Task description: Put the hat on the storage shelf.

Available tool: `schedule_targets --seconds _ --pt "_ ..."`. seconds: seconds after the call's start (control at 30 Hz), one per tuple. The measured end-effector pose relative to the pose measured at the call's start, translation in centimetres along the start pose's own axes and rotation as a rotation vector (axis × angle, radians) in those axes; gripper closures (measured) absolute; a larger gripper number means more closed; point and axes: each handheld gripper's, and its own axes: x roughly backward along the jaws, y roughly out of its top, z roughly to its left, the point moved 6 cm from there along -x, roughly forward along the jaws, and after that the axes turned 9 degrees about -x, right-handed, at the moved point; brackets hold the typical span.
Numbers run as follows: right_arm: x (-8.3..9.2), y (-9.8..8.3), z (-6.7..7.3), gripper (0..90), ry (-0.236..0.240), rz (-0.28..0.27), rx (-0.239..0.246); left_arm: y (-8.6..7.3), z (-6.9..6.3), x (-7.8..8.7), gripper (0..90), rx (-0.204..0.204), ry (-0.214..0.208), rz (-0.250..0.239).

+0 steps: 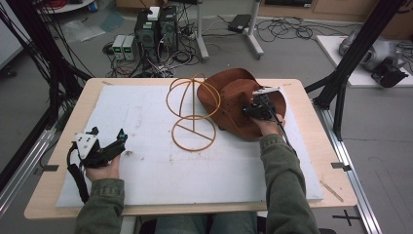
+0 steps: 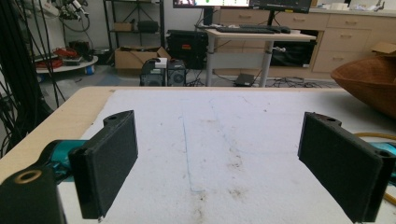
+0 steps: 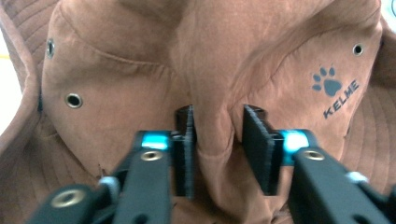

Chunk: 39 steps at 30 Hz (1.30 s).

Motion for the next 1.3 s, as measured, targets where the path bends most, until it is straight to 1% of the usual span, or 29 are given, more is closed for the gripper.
schedule_targets --seconds 0.03,0.07,0.1,0.17,0.27,0.33,0.43,0.5,0.53,0.57,0.6,0.63,0.67,0.73,0.8,0.83,0.87,0.9,0.93,0.97,1.0,1.03,1.1,1.13,1.17,1.2,1.23,1.27,1.3 --pt "-0.1 -0.1 0.1 78.2 0.013 0.012 0.021 0.0 0.0 0.0 12.4 0.003 -0.003 -0.002" --pt "0.0 -0.2 0.2 81.2 0.002 0.011 0.060 0.0 0.0 0.0 12.4 0.003 -0.003 -0.002" --pt "0.0 -0.2 0.3 84.3 -0.008 0.011 0.075 0.0 0.0 0.0 12.4 0.003 -0.005 -0.002" --pt "0.1 -0.2 0.3 87.3 -0.009 0.015 0.084 0.0 0.0 0.0 12.4 0.004 -0.006 -0.003" --pt "0.1 -0.2 0.2 88.0 -0.008 0.016 0.076 0.0 -0.1 -0.1 12.4 0.004 -0.008 -0.003" --pt "0.2 -0.1 0.1 88.1 -0.037 -0.001 0.078 0.0 -0.1 -0.1 12.4 0.004 -0.008 -0.003" --pt "0.2 0.0 0.2 88.0 -0.050 -0.011 0.072 0.0 -0.1 -0.1 12.5 0.009 -0.012 -0.003" --pt "0.2 0.0 0.0 88.1 -0.021 -0.008 0.048 0.0 -0.1 -0.1 12.6 0.010 -0.015 -0.005" --pt "0.2 -0.1 0.0 88.1 -0.010 -0.008 0.060 0.0 -0.1 -0.1 12.6 0.010 -0.015 -0.005" --pt "0.4 -0.1 0.0 88.2 -0.011 -0.016 0.069 0.0 -0.1 -0.1 12.6 0.010 -0.016 -0.005" --pt "0.5 -0.1 -0.1 88.5 -0.008 -0.019 0.059 0.0 -0.1 -0.1 12.6 0.010 -0.017 -0.003" --pt "0.5 -0.1 -0.1 88.5 -0.008 -0.019 0.059 0.0 -0.1 -0.1 12.6 0.010 -0.017 -0.003" --pt "0.6 -0.2 -0.2 89.0 -0.010 -0.017 0.044 0.0 -0.1 -0.2 12.7 0.015 -0.018 -0.001" --pt "0.7 -0.1 -0.2 89.2 -0.014 -0.018 0.043 0.0 -0.1 -0.2 12.6 0.014 -0.019 -0.001" --pt "1.0 0.0 -0.2 89.4 -0.039 -0.035 0.041 0.0 -0.2 -0.1 12.8 0.013 -0.020 -0.003" --pt "1.1 0.1 -0.3 89.4 -0.036 -0.048 0.034 0.1 -0.2 -0.1 12.8 0.013 -0.020 -0.005" --pt "1.1 0.1 -0.3 89.4 -0.036 -0.048 0.034 0.1 -0.2 -0.1 12.8 0.013 -0.020 -0.005" --pt "1.5 0.3 -0.4 89.4 -0.033 -0.069 0.011 0.0 -0.2 -0.1 12.8 0.014 -0.021 -0.004" --pt "1.7 0.4 -0.6 89.4 -0.033 -0.084 0.004 0.0 -0.1 -0.1 12.8 0.013 -0.021 -0.002" --pt "1.7 0.4 -0.6 89.4 -0.033 -0.084 0.004 0.0 -0.1 -0.2 12.8 0.012 -0.021 -0.001" --pt "2.0 0.4 -0.7 89.4 -0.033 -0.104 -0.011 0.0 -0.2 -0.2 12.8 0.014 -0.022 -0.001" --pt "2.7 0.6 -1.0 89.3 -0.039 -0.148 -0.032 0.0 -0.2 -0.2 12.8 0.015 -0.024 -0.001" --pt "3.6 0.9 -1.3 89.2 -0.048 -0.186 -0.058 0.0 -0.2 -0.2 12.8 0.014 -0.023 -0.001" --pt "4.1 1.1 -1.5 89.1 -0.053 -0.214 -0.067 0.0 -0.2 -0.2 12.8 0.015 -0.023 -0.001" --pt "4.6 1.3 -1.6 89.1 -0.048 -0.237 -0.080 0.0 -0.2 -0.2 12.8 0.017 -0.022 -0.002" --pt "5.2 1.5 -1.7 89.1 -0.052 -0.263 -0.080 0.0 -0.2 -0.2 12.8 0.017 -0.023 0.000" --pt "5.2 1.5 -1.7 89.1 -0.052 -0.263 -0.080 0.0 -0.2 -0.3 12.8 0.018 -0.020 -0.002" --pt "5.7 1.8 -1.7 89.1 -0.049 -0.284 -0.086 -0.1 -0.2 -0.3 12.8 0.013 -0.023 0.003" --pt "6.8 2.2 -1.6 89.1 -0.042 -0.329 -0.083 -0.1 -0.3 -0.3 12.9 0.012 -0.024 0.004"
